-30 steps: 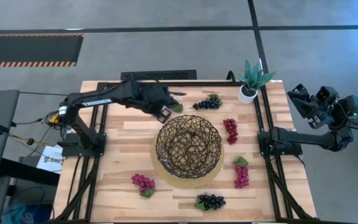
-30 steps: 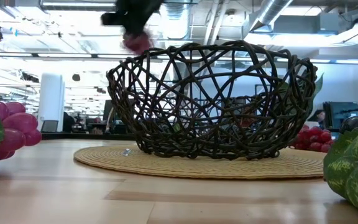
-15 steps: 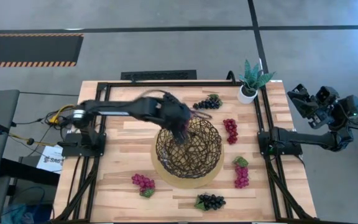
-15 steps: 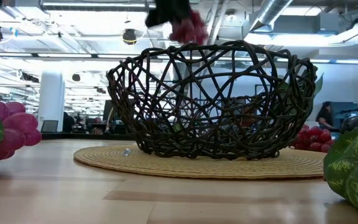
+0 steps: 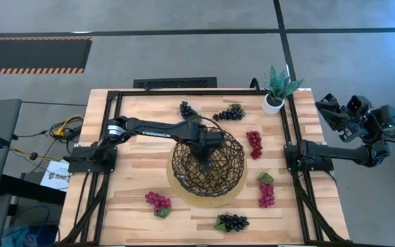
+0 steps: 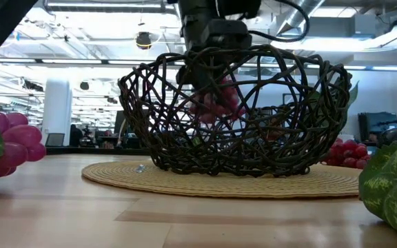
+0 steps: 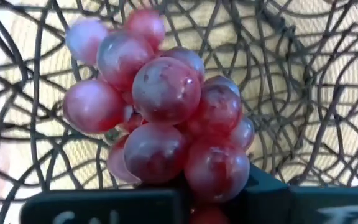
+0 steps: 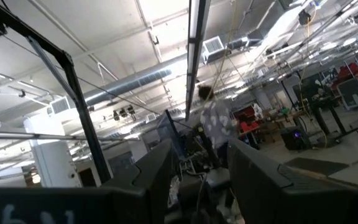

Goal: Build produce basket
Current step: Put the left red grapes into the black wire basket, then put the red grapes into the black wire basket, then put the left pink grapes into the black wire basket

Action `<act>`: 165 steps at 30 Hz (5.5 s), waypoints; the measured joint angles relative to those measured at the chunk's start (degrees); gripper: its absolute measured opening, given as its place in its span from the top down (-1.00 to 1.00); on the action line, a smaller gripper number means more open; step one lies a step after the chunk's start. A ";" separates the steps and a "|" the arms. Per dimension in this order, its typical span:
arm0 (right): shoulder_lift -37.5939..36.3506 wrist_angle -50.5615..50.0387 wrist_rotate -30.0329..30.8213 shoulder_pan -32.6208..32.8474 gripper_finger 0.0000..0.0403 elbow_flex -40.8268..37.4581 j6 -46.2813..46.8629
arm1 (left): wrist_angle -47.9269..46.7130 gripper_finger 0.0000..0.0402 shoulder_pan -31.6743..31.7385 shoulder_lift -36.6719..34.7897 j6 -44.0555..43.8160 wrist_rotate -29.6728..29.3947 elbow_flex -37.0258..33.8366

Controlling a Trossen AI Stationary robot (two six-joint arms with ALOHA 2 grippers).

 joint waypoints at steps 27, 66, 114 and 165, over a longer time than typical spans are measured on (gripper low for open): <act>8.80 -19.73 -0.01 0.00 0.26 2.57 9.13 | -12.21 -0.34 5.12 0.03 -0.61 -3.19 15.62; 67.31 -37.28 3.92 -5.17 -0.05 -3.48 28.94 | -27.14 -0.34 6.64 -26.27 9.50 -25.51 22.59; 67.53 -26.14 3.03 10.65 0.99 27.15 11.87 | -27.12 -0.33 6.64 -26.24 8.03 -25.20 22.59; 70.48 -44.84 0.45 11.82 -0.09 47.06 0.58 | -27.27 -0.33 -5.17 -34.75 -28.68 -5.69 -10.32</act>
